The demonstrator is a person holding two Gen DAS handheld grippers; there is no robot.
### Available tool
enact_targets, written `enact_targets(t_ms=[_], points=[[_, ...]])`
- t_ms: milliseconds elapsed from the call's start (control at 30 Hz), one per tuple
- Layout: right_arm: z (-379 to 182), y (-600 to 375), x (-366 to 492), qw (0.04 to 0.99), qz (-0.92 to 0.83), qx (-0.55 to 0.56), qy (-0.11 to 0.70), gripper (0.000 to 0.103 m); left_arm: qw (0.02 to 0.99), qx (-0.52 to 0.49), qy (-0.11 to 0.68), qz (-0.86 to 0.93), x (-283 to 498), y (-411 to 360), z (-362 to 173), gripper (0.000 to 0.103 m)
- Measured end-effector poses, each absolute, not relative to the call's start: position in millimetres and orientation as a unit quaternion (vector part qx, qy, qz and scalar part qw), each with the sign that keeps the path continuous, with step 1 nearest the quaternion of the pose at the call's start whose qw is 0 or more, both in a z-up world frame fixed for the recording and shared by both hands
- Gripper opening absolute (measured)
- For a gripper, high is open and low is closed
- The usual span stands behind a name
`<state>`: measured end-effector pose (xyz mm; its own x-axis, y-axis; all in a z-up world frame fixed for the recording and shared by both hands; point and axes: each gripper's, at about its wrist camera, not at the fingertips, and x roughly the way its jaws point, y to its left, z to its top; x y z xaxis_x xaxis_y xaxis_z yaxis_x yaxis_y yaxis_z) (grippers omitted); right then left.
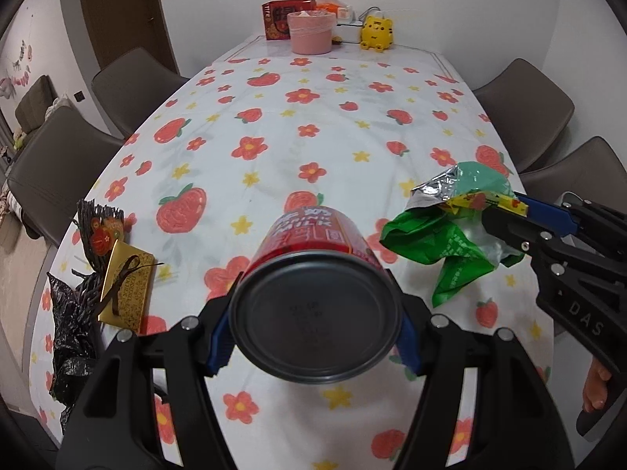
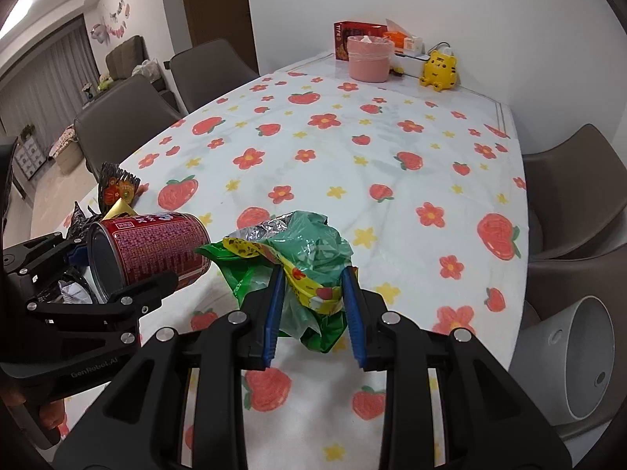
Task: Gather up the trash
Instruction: 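Carry the red can and green wrapper with both tools to the bin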
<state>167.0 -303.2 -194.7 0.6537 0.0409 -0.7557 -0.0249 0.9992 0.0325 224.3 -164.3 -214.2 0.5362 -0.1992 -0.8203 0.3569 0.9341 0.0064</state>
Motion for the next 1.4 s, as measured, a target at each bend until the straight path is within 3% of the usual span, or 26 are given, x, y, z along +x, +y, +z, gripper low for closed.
enact_targets(t_ms=[867, 1400], points=[[-152.2, -583.3, -58.9, 0.887, -0.265, 0.097, 0.366, 0.028, 0.81, 0.18, 0.383, -0.406, 101.2, -472.1, -173.9, 0.066], [-177.4, -693.6, -80.9, 0.867, -0.318, 0.128, 0.362, 0.028, 0.774, 0.218, 0.389, -0.45, 98.6, -619.0, -210.5, 0.066]])
